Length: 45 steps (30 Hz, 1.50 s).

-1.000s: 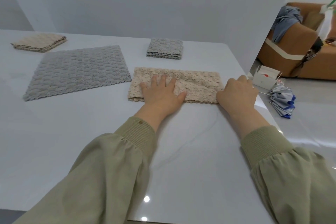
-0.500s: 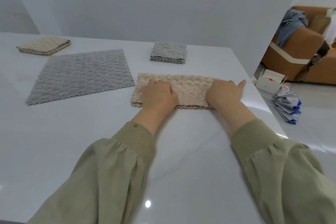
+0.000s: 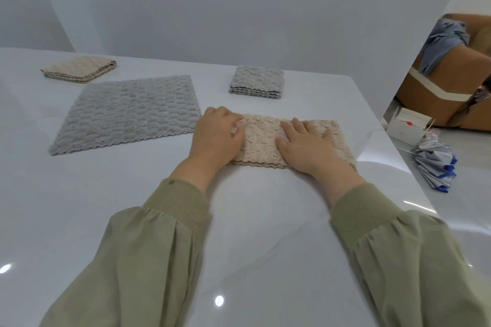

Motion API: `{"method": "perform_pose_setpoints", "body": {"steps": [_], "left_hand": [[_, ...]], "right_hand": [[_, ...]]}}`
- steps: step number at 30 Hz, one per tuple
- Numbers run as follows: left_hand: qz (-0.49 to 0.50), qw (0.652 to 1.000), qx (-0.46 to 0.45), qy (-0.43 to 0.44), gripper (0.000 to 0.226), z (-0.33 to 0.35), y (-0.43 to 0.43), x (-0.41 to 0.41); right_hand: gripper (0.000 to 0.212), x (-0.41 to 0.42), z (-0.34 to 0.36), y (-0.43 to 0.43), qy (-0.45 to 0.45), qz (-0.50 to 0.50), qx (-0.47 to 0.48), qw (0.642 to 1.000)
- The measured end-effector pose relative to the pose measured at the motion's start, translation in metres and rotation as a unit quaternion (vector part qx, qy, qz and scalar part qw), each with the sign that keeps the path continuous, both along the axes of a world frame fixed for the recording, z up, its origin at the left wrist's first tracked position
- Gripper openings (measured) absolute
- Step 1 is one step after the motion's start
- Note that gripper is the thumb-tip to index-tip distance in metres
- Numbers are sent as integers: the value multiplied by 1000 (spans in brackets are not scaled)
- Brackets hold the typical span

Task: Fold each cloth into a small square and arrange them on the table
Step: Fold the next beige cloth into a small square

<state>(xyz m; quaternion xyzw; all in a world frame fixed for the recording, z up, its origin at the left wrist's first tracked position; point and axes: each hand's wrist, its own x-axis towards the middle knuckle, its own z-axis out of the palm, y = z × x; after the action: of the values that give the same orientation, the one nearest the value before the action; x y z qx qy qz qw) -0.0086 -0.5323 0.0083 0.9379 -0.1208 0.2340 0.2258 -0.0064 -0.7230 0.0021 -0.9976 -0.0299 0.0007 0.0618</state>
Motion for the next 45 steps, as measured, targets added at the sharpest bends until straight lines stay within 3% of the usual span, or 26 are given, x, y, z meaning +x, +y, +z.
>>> {"method": "perform_pose_setpoints", "body": {"steps": [5, 9, 13, 16, 18, 20, 29, 33, 38, 41, 45], "left_hand": [[0, 996, 65, 56, 25, 7, -2, -10], [22, 997, 65, -23, 34, 6, -11, -12], [-27, 995, 35, -84, 51, 2, -19, -3], [-47, 988, 137, 48, 47, -3, -22, 4], [-50, 971, 181, 150, 51, -9, -21, 8], [-40, 960, 199, 191, 54, -11, -19, 9], [-1, 955, 183, 235, 62, -8, -9, 3], [25, 968, 167, 183, 56, -5, -9, -1], [12, 990, 126, 69, 46, 3, -18, -4], [-16, 983, 159, 94, 46, -2, -23, -6], [5, 970, 173, 173, 53, -8, -21, -2]], "right_hand": [[55, -4, 2, -12, 6, 19, -9, 1000], [54, -6, 9, -21, 13, 47, -33, 998], [51, -5, 15, -14, -68, 27, 15, 997], [50, -1, 11, 6, -79, 9, 78, 994], [50, -1, 4, 16, -42, 38, 44, 997], [51, 0, 0, 15, -12, 46, 10, 999], [54, 5, 3, -42, 30, -83, 8, 996], [54, 4, 0, -51, 0, -109, 1, 994], [48, -5, 14, -20, -217, -33, -19, 975], [48, -7, 9, 4, -183, 57, 32, 981], [43, 5, 8, 10, -154, 51, 109, 981]]}}
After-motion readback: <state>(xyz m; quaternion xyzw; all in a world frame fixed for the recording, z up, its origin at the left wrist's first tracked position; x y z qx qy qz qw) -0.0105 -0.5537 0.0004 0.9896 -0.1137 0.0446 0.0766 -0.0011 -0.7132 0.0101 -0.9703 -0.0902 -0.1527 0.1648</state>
